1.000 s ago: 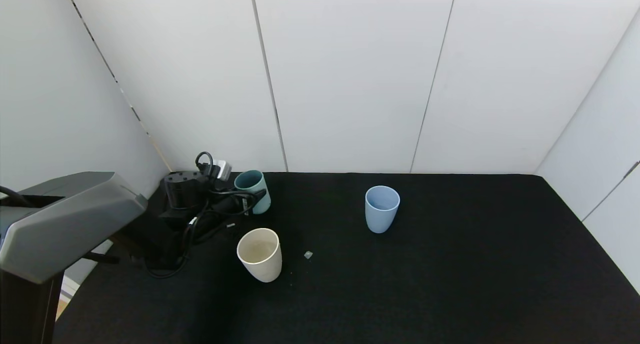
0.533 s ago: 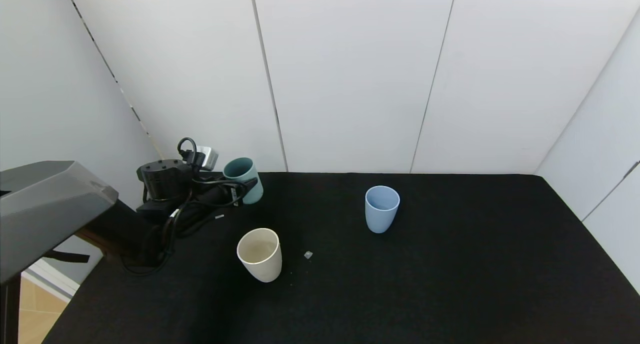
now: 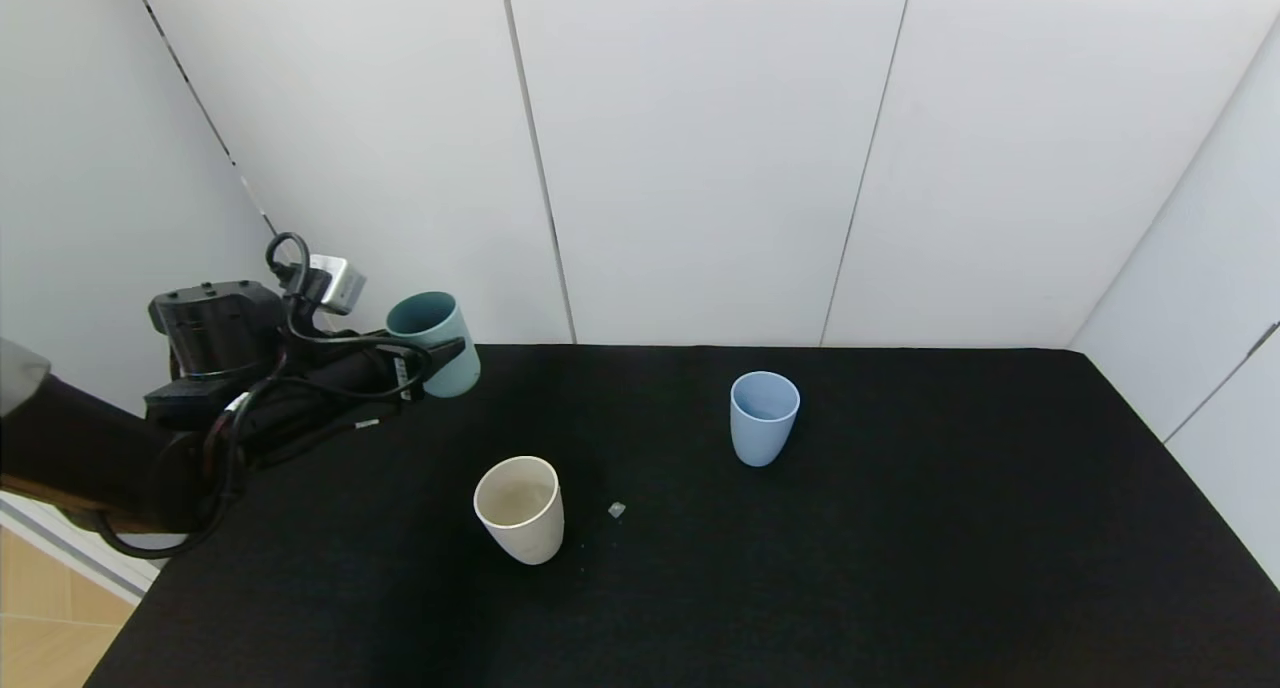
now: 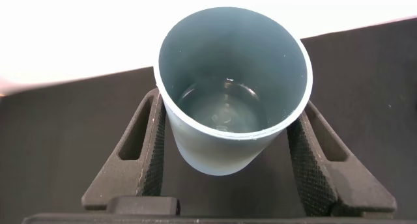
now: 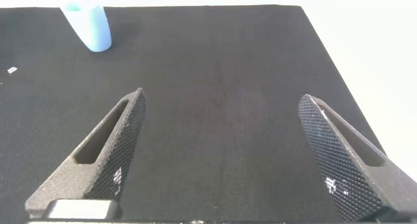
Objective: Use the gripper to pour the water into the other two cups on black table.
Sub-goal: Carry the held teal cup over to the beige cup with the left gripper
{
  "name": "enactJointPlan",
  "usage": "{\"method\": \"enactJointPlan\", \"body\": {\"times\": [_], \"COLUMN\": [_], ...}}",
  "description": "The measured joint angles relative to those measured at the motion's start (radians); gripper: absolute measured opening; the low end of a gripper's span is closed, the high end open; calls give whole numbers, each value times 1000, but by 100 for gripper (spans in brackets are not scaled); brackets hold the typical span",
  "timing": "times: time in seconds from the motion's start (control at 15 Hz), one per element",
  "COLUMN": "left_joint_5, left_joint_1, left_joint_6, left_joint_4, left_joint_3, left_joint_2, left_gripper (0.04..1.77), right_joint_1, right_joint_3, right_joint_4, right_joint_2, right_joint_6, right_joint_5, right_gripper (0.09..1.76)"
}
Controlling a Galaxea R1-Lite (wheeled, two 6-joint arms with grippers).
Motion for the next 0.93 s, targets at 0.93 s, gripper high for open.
{"method": "enactJointPlan", "body": {"times": [0.93], "left_joint_5": [-16], "left_joint_1": [5], "left_joint_6": [247], "left_joint_4": [174], "left_joint_3": [371], "left_joint_2": [-393], "left_gripper": [112], "right_joint_1": [0], "right_joint_3": [0], "right_joint_4": [0], "right_joint_2": [0], "right_joint_6": [0], "right_joint_5": [0], "right_gripper": [171]}}
